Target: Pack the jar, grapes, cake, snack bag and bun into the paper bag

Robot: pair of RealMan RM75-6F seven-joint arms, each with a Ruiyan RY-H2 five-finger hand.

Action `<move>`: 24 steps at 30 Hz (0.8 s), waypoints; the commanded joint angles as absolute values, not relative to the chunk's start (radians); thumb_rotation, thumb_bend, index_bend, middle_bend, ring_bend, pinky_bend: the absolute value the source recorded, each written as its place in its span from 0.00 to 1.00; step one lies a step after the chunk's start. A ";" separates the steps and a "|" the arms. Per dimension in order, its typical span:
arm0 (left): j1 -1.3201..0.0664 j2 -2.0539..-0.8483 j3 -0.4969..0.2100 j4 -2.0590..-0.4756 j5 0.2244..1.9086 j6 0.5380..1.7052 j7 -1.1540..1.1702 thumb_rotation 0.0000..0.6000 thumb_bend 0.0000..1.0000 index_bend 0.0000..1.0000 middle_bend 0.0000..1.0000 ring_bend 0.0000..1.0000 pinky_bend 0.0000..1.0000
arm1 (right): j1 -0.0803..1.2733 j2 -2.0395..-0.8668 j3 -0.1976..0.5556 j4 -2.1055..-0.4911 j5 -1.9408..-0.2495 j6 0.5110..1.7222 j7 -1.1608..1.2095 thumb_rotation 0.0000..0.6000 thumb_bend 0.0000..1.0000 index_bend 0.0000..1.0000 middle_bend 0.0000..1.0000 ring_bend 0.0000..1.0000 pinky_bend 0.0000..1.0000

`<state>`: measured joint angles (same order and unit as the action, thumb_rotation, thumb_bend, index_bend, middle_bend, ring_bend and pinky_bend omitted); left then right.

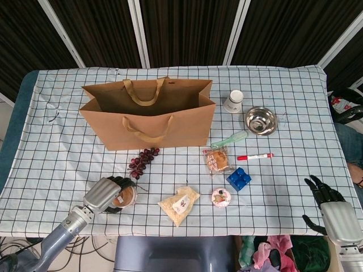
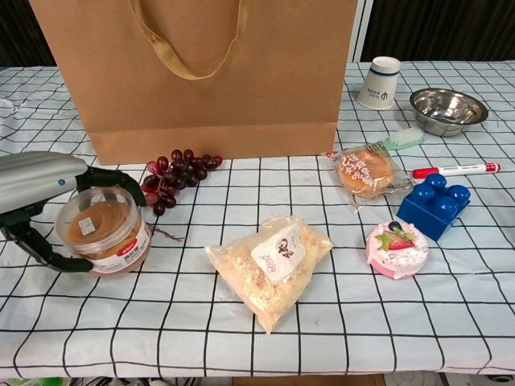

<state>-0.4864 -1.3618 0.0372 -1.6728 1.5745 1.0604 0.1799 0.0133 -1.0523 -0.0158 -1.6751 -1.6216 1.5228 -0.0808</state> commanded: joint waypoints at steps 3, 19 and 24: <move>-0.449 -1.261 0.021 -1.773 1.690 1.240 0.052 1.00 0.36 0.36 0.44 0.33 0.43 | 0.011 -1.050 -0.013 -1.673 -1.616 1.526 -0.077 1.00 0.17 0.08 0.06 0.15 0.24; -0.494 -1.032 -0.304 -1.978 1.607 1.493 0.121 1.00 0.36 0.34 0.42 0.33 0.43 | 0.015 -1.059 -0.012 -1.672 -1.598 1.504 -0.096 1.00 0.17 0.08 0.06 0.15 0.24; -0.614 -1.059 -0.412 -1.947 1.466 1.380 0.214 1.00 0.36 0.35 0.42 0.33 0.43 | 0.016 -1.062 -0.009 -1.671 -1.586 1.500 -0.105 1.00 0.17 0.08 0.06 0.15 0.24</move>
<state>-0.5425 -1.0478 -0.3459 -1.9621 1.5450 1.4464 0.1702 0.0156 -1.0618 -0.0090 -1.6715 -1.5870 1.5009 -0.1037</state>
